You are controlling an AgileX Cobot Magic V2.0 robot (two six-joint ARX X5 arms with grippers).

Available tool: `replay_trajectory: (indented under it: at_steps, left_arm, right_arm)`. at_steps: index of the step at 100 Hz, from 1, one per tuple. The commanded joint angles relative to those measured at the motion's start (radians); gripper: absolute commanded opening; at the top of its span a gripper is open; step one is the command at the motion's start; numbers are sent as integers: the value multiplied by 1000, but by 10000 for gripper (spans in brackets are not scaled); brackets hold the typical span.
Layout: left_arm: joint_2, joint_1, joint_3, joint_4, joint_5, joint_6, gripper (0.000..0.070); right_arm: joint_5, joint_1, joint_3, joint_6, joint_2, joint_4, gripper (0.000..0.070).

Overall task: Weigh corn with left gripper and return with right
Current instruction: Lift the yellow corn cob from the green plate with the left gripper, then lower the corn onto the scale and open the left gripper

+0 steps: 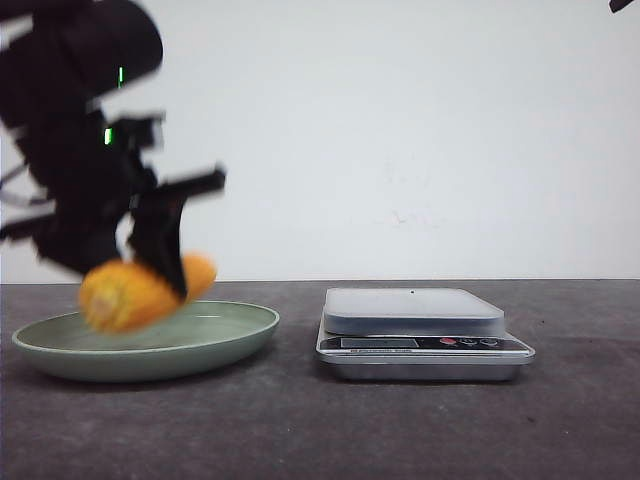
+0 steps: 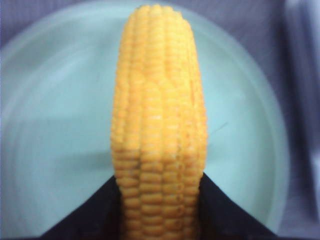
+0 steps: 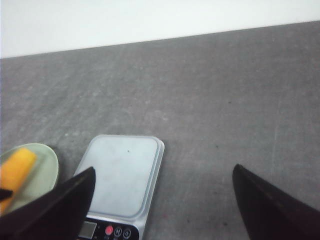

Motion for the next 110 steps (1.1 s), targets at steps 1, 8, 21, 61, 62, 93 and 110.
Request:
replay_trajectory:
  at_steps: [1, 8, 21, 61, 62, 93, 110]
  left_arm:
    - [-32, -27, 65, -13, 10, 26, 11]
    - [-39, -54, 126, -59, 13, 43, 11]
    - [-17, -120, 267, -99, 13, 55, 11]
    - [377, -254, 686, -137, -8, -81, 11]
    - [387, -256, 691, -137, -8, -85, 11]
    - [537, -309, 729, -163, -27, -158, 11]
    - [575, -318, 729, -209, -37, -163, 12]
  right_arm:
    - [0, 4, 19, -11, 5, 5, 552]
    - [0, 4, 19, -11, 5, 5, 552]
    - [0, 4, 19, -10, 5, 6, 552]
    - [0, 4, 19, -10, 5, 5, 552]
    - [0, 4, 19, -10, 5, 5, 552]
    - [0, 4, 19, -10, 5, -11, 552]
    - [0, 4, 19, -10, 5, -11, 553]
